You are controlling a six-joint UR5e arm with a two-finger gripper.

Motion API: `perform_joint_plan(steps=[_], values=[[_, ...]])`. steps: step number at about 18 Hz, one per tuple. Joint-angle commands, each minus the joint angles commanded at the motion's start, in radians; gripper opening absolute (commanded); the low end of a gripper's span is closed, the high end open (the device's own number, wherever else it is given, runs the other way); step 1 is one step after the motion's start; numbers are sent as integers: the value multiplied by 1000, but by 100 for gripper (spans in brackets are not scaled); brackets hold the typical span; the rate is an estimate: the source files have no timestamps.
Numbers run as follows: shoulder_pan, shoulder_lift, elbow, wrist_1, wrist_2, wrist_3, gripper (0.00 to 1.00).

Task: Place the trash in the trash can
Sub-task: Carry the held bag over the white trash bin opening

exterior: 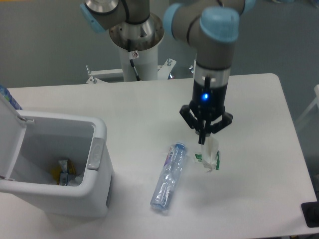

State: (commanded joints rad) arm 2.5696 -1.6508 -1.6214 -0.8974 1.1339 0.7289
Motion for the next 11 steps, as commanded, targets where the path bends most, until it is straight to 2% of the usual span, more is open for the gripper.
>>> perform_joint_plan(steps=[4, 11], values=[[-90, 75, 0, 5, -26, -94, 0], [-302, 106, 12, 14, -25, -200, 0]])
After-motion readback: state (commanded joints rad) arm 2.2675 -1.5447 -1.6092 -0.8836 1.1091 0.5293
